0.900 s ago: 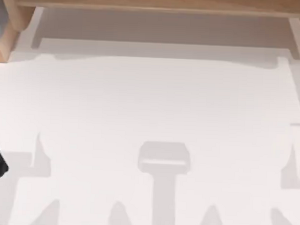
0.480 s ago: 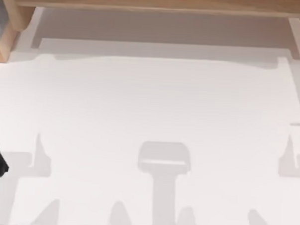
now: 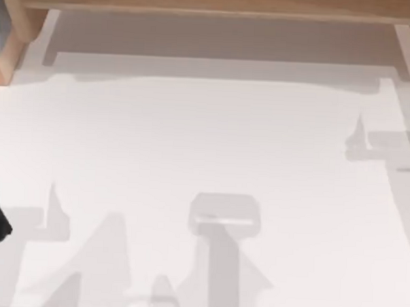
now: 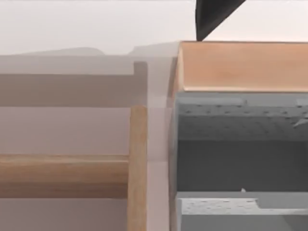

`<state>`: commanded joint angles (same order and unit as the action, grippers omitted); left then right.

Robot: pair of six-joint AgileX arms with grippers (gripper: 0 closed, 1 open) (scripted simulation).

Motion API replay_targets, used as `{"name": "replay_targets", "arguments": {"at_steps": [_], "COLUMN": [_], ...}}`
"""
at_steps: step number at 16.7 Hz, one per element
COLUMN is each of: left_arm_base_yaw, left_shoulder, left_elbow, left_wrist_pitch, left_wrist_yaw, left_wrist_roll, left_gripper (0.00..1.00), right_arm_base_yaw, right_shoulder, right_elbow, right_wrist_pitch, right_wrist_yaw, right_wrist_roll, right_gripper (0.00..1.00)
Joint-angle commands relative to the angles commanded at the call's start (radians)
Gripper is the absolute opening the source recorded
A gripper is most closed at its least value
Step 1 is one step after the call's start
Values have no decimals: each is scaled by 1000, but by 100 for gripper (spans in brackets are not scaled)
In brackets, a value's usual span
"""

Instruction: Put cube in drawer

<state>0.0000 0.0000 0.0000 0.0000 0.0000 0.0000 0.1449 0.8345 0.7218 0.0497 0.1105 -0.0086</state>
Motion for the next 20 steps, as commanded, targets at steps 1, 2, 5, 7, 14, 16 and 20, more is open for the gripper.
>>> {"name": "replay_targets", "arguments": {"at_steps": [1,2,5,7,14,16,20], "left_arm_base_yaw": [0,0,0,0,0,0,0], "left_shoulder": [0,0,0,0,0,0,0], "left_elbow": [0,0,0,0,0,0,0], "left_wrist_pitch": [0,0,0,0,0,0,0], "left_wrist_yaw": [0,0,0,0,0,0,0], "left_wrist_roll": [0,0,0,0,0,0,0], "left_gripper": [100,100,100,100,100,100,100], "right_arm_base_yaw": [15,30,64,82,99,98,95], "right_shoulder": [96,190,446,586,796,798,796], "right_elbow": [73,145,353,483,762,766,766], "right_wrist_pitch": [0,1,9,22,89,91,88], "right_wrist_yaw": [12,25,66,93,158,159,157], "right_wrist_roll": [4,8,18,22,25,25,25], "right_gripper": [100,100,100,100,100,100,100]}}
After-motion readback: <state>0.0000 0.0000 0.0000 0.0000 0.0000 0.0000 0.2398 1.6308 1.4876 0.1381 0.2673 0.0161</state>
